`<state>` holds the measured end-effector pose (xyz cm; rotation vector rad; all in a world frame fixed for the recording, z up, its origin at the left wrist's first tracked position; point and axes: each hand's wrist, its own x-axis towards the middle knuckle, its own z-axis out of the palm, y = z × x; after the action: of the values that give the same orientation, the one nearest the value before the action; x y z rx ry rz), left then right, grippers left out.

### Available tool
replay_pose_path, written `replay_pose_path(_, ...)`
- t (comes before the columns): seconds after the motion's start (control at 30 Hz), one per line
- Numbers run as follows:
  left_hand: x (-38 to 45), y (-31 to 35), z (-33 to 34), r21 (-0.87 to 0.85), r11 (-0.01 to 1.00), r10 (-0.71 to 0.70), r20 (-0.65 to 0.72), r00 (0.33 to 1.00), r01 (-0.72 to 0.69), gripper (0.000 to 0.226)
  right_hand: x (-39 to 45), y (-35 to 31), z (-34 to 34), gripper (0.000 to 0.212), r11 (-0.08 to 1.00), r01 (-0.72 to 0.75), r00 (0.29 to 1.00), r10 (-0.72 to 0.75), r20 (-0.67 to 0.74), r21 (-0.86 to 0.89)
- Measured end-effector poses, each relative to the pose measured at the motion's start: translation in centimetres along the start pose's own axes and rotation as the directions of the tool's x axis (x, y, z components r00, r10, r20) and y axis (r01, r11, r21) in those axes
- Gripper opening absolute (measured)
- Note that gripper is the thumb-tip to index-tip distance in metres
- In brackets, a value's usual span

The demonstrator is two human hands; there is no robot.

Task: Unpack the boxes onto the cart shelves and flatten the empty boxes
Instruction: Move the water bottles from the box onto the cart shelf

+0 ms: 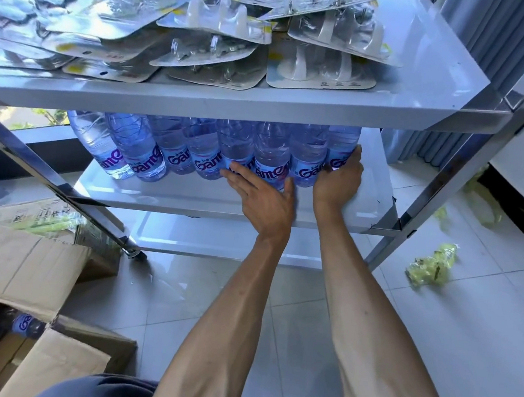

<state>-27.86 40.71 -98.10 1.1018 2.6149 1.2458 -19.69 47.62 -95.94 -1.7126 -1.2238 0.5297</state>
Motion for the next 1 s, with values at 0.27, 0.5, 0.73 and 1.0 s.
replay_pose_path(0.27,0.2,-0.1,-0.6,-0.014,1.0,-0.018,0.105,0.994,0.02,0.119,-4.3,-0.2,-1.1,0.071,0.999,0.002,0.998,0.001,-0.057,0.047)
replay_pose_path(0.5,0.2,-2.9,-6.5,-0.197,0.976,0.149,0.269,0.952,-0.097,0.077,-11.9,0.2,-4.8,0.039,0.966,0.169,0.983,-0.151,-0.103,0.196)
replay_pose_path(0.73,-1.0,-8.4,-16.8,0.046,0.998,-0.059,0.152,0.987,0.052,0.045,-20.5,-4.4,-4.9,0.036,0.96,0.091,0.955,-0.16,0.251,0.265)
replay_pose_path(1.0,-1.2,-14.7,-25.4,0.192,0.958,-0.219,0.004,0.976,0.214,0.048,-26.7,-8.1,-4.1,0.037,0.98,0.112,0.789,-0.187,0.585,0.162)
